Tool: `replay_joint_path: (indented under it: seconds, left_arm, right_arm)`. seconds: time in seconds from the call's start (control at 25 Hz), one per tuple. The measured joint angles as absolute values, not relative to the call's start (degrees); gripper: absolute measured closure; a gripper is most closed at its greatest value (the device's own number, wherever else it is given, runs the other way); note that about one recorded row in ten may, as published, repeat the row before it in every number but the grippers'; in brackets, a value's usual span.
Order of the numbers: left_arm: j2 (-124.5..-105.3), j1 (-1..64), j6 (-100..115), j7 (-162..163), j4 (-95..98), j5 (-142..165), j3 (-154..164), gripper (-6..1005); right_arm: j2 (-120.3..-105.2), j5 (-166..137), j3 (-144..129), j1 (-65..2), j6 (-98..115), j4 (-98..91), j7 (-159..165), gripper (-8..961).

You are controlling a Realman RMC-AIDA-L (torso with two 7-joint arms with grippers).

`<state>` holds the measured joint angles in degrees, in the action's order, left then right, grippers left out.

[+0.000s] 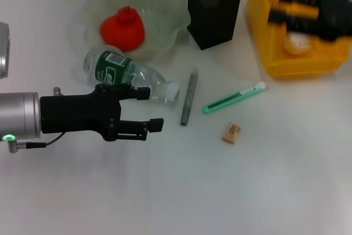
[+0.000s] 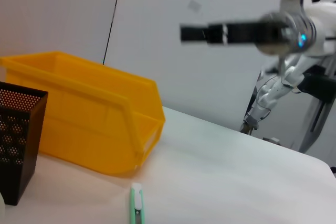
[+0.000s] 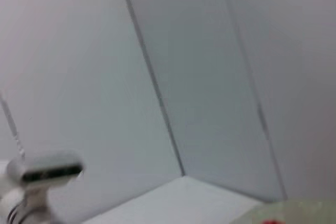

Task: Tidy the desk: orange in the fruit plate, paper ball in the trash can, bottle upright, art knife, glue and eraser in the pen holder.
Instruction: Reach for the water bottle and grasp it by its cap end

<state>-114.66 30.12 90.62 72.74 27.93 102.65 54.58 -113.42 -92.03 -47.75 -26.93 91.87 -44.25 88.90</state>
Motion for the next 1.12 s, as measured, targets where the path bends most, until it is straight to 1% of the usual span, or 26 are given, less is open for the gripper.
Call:
replay_joint_path:
  seconds: [0.08, 0.16, 0.24, 0.28, 0.32, 0.48, 0.68, 0.8, 0.92, 1.0, 1.04, 1.08, 1.12]
  left_arm:
    - [-114.61, 30.28, 90.62, 72.77, 27.90, 102.66, 54.64, 183]
    - [-114.61, 30.28, 90.62, 72.77, 27.90, 102.66, 54.64, 183]
    - [-114.35, 30.65, 90.66, 72.87, 27.64, 102.66, 54.81, 184]
    - [-114.32, 30.68, 90.66, 72.88, 27.63, 102.66, 54.82, 184]
    - [-114.32, 30.68, 90.66, 72.88, 27.63, 102.66, 54.82, 184]
    - [-114.25, 30.75, 90.24, 72.88, 27.71, 102.75, 54.92, 185]
    - [-114.25, 30.79, 89.80, 72.87, 27.93, 102.77, 54.93, 187]
    - [-114.21, 31.08, 89.42, 73.09, 28.21, 102.85, 54.95, 188]
    - [-114.54, 33.32, 89.30, 76.32, 33.37, 103.92, 55.63, 189]
    - [-114.54, 33.32, 89.30, 76.32, 33.37, 103.92, 55.63, 189]
    - [-114.83, 34.05, 89.22, 77.65, 35.78, 105.11, 55.79, 190]
    - [-115.61, 37.11, 88.59, 81.22, 41.67, 110.46, 55.82, 190]
    - [-115.61, 37.11, 88.59, 81.22, 41.67, 110.46, 55.82, 190]
  right_arm:
    - [-114.01, -93.89, -47.96, -25.49, 93.32, -40.59, 81.93, 168]
    - [-114.27, -94.55, -48.02, -25.07, 93.29, -39.66, 79.99, 168]
    - [-115.02, -96.54, -48.04, -24.29, 92.97, -38.03, 76.03, 168]
    - [-115.77, -98.73, -47.82, -23.65, 92.40, -37.21, 73.18, 168]
    - [-115.77, -98.73, -47.82, -23.65, 92.40, -37.21, 73.18, 168]
    - [-117.53, -104.12, -47.71, -22.22, 88.69, -35.95, 67.45, 168]
    - [-118.29, -106.17, -47.72, -21.34, 85.69, -34.22, 63.79, 168]
    - [-118.42, -106.15, -47.72, -21.06, 85.56, -34.11, 63.40, 168]
    - [-118.46, -106.04, -47.72, -20.89, 85.53, -33.90, 63.31, 168]
    - [-118.41, -106.02, -47.73, -20.89, 85.49, -33.46, 63.28, 167]
    - [-118.31, -106.00, -47.72, -20.91, 85.48, -33.19, 63.28, 167]
    - [-118.14, -105.95, -47.69, -20.96, 85.48, -32.81, 63.27, 167]
    - [-118.14, -105.95, -47.69, -20.96, 85.48, -32.81, 63.27, 167]
